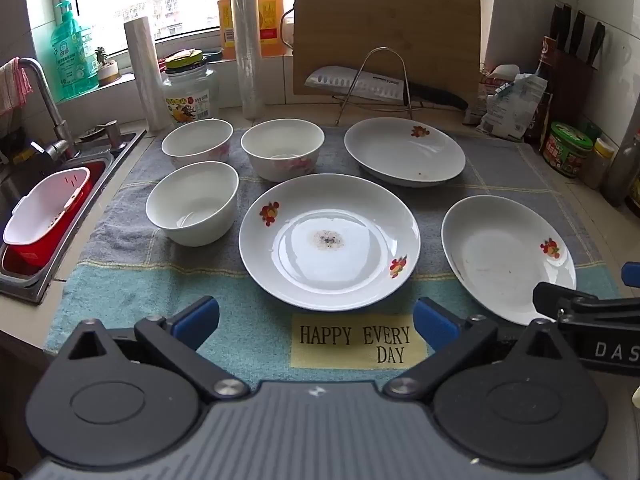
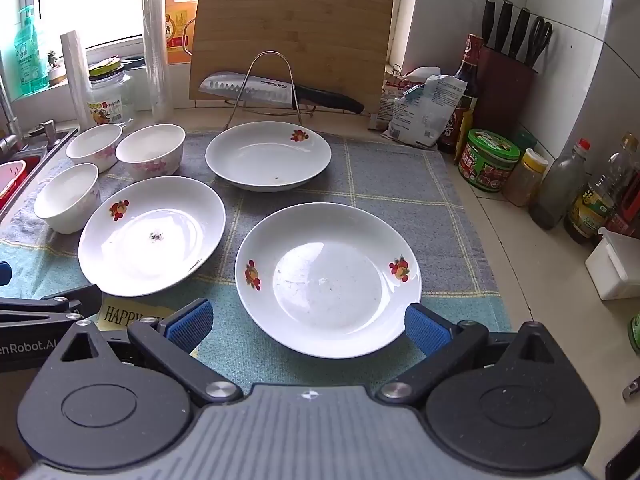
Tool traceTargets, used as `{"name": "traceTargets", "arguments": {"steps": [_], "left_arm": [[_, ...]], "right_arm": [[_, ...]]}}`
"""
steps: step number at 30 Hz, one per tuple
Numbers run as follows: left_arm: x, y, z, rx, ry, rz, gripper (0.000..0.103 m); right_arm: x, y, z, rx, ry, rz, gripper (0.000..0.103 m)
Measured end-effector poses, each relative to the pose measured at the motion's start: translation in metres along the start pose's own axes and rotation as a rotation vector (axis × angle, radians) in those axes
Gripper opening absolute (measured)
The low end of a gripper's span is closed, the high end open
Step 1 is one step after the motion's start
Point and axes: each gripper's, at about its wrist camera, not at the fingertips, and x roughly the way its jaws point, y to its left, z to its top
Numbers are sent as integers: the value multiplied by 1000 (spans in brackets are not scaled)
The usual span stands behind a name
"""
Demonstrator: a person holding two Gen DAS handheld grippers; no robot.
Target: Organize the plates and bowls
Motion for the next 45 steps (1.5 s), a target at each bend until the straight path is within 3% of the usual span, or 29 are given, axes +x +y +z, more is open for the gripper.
{"name": "traceTargets", "arguments": {"steps": [45], "left_arm": [[-10,3,5,-14,0,17,102]], "right_arm": [[-5,3,5,-14,-34,2,103]]}}
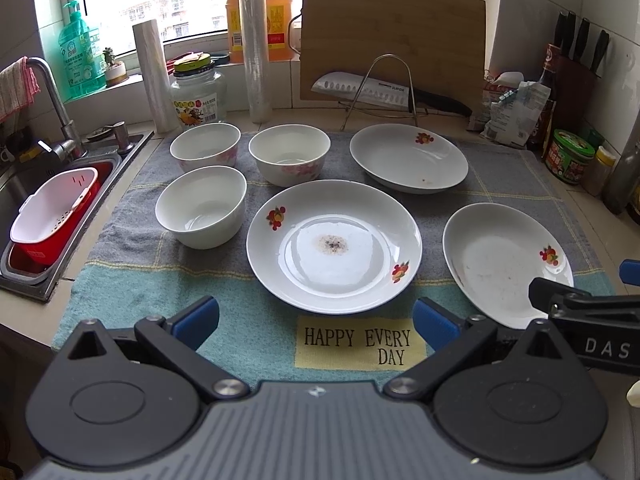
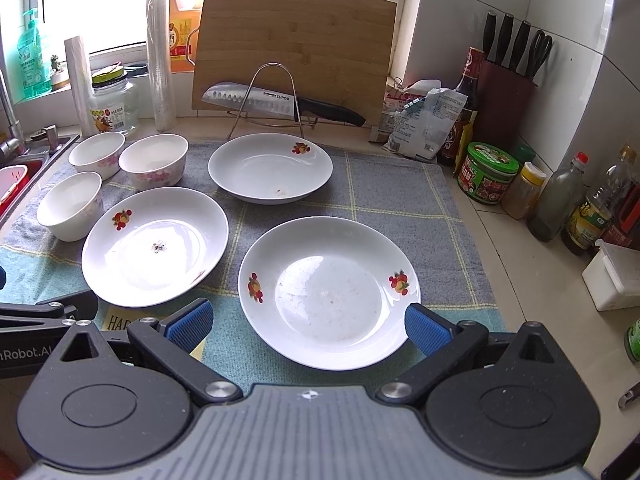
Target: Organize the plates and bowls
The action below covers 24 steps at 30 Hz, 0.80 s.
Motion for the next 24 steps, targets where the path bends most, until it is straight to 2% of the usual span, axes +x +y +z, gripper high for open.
{"name": "traceTargets", "arguments": {"steps": [24], "left_arm": [[0,-1,1,-2,1,2,102]], "right_arm": [[1,-2,2,-6,-5,-2,103]]}}
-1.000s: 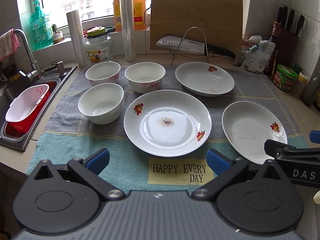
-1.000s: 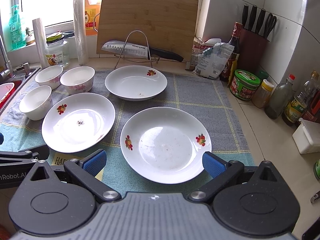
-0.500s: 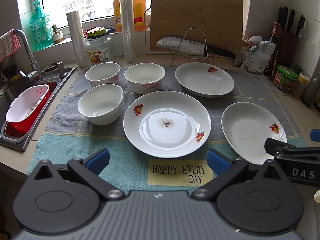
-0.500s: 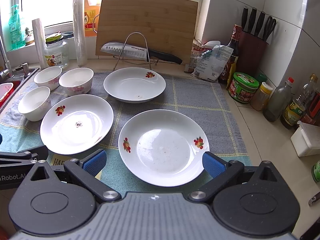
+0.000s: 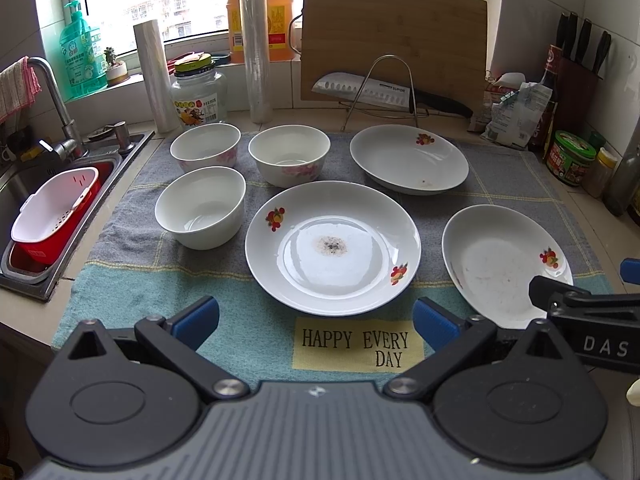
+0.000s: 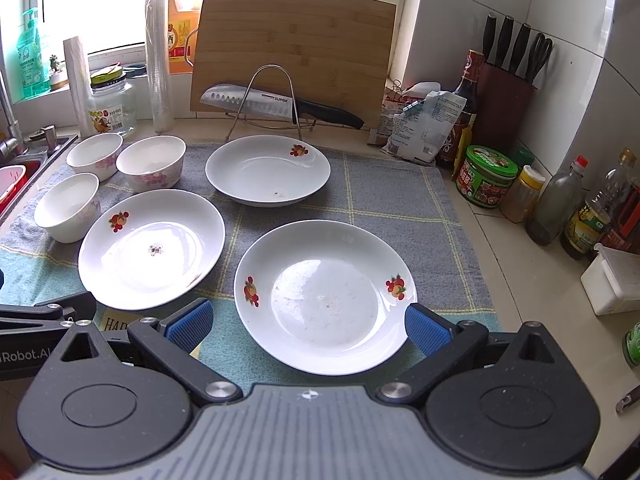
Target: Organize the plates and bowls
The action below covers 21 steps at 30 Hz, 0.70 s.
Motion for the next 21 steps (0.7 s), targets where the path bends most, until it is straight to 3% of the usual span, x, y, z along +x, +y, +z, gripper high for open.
{"name": "traceTargets", "arguments": {"steps": [21], "left_arm": [[4,-1,-1,1,-9,-39,102]], "right_arm": [[3,-2,-1,5,-9,0,103]]}}
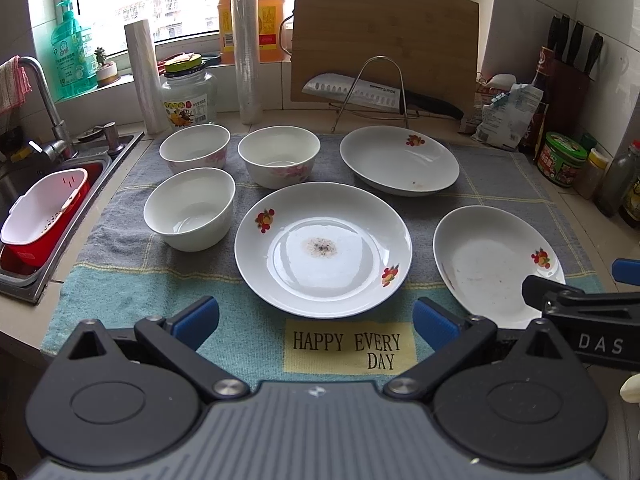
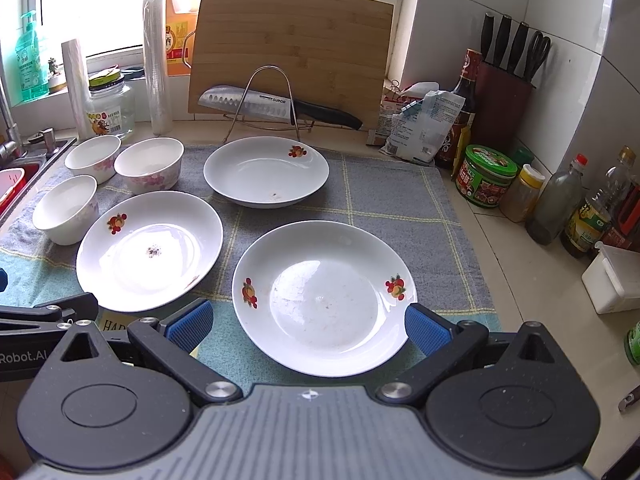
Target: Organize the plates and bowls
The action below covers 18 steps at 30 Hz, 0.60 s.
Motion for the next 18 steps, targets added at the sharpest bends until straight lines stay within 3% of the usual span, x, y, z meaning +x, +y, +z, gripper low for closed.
{"name": "traceTargets", "arguments": {"steps": [18], "left_arm": [[13,-8,-3,85,-21,-87,102]], "right_arm": [[7,-22,-19,-1,-76,42,103]]}}
